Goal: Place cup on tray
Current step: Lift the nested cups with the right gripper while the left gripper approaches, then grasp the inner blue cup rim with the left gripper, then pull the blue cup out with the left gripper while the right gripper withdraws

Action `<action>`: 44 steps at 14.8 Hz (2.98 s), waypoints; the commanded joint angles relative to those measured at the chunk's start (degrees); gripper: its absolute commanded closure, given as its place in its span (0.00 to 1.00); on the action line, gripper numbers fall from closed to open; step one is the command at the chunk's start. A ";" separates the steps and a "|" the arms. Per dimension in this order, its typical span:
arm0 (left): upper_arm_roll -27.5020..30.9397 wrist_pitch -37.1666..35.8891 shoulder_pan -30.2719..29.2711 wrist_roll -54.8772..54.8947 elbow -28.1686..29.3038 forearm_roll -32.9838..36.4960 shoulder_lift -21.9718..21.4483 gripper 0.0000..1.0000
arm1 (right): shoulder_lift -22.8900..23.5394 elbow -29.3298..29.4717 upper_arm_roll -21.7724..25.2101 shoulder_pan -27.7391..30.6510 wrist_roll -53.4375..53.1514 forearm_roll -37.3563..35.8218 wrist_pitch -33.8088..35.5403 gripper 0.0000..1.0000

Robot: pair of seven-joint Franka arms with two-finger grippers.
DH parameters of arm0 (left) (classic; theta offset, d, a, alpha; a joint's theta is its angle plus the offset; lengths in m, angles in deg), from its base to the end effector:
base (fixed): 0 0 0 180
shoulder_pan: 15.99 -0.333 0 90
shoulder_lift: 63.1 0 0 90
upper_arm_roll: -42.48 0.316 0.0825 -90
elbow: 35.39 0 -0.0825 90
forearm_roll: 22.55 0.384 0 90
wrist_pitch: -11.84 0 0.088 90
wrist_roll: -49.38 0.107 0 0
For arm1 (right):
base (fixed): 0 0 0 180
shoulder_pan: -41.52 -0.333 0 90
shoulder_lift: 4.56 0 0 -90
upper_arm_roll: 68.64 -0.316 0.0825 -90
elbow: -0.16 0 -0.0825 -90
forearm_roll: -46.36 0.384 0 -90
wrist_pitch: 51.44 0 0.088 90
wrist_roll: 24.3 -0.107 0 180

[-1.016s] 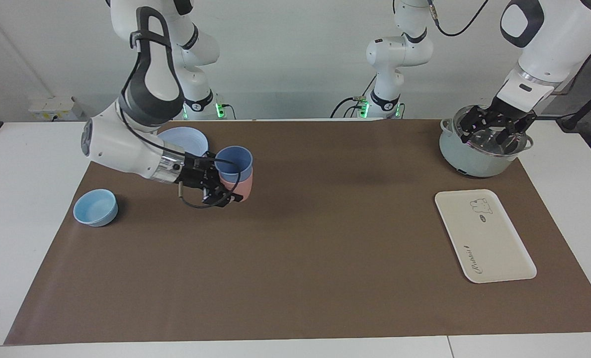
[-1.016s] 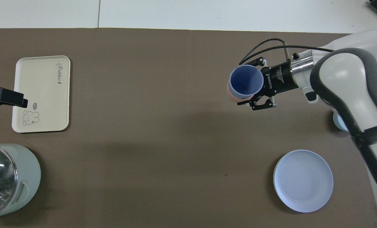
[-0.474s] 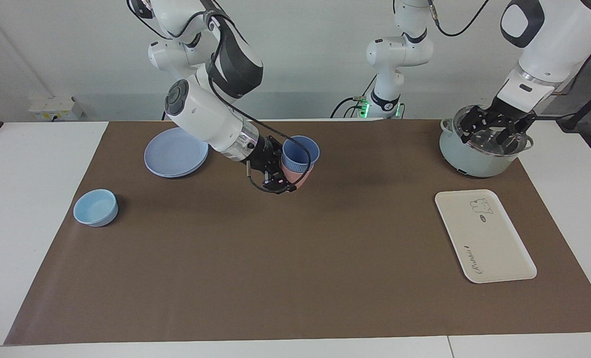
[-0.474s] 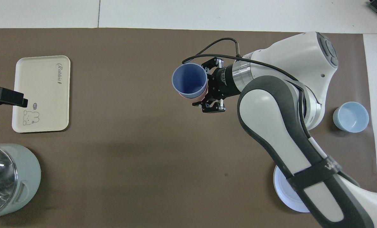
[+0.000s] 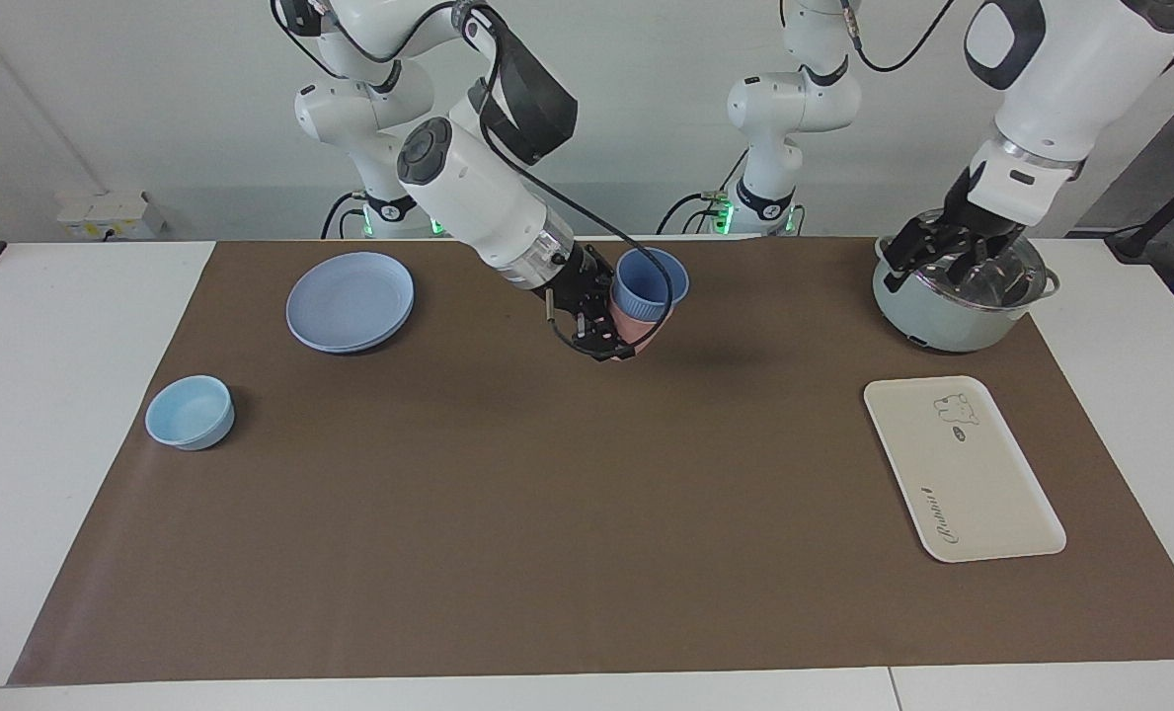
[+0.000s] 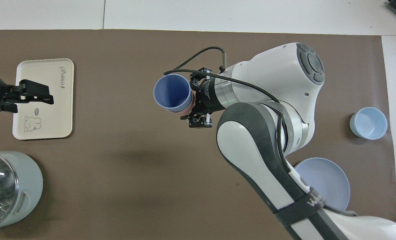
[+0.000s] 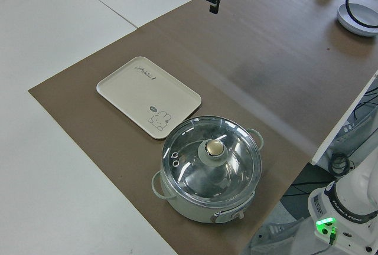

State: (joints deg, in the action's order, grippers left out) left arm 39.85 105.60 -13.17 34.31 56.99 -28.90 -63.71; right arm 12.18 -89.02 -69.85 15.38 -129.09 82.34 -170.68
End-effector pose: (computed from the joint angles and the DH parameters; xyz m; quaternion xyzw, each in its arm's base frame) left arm 0.5536 -0.0642 0.6172 0.9946 0.0864 0.0072 0.0573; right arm 0.5866 0.3348 0.5115 -0.6617 0.6834 0.2186 0.2175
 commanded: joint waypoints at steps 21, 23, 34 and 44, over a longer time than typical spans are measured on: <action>-9.40 23.49 14.33 -38.89 4.39 -4.02 0.08 0.93 | -0.21 1.55 0.07 0.12 -1.30 -1.43 1.38 1.00; -9.40 22.45 14.24 -38.80 3.08 -3.32 0.34 1.00 | -0.30 1.55 0.07 0.12 -1.21 -1.52 1.38 1.00; -8.08 4.42 11.00 -38.54 -9.94 -2.70 1.23 1.00 | -1.88 1.55 0.42 3.54 0.02 0.66 2.08 1.00; -7.21 15.66 -10.45 -4.71 7.63 -3.05 -5.54 1.00 | -3.91 -7.23 0.51 19.27 25.73 19.02 4.72 1.00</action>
State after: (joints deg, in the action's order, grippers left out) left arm 33.30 116.94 -22.43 26.40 57.72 -31.62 -65.27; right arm 9.42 -92.12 -68.77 31.76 -110.47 96.83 -165.89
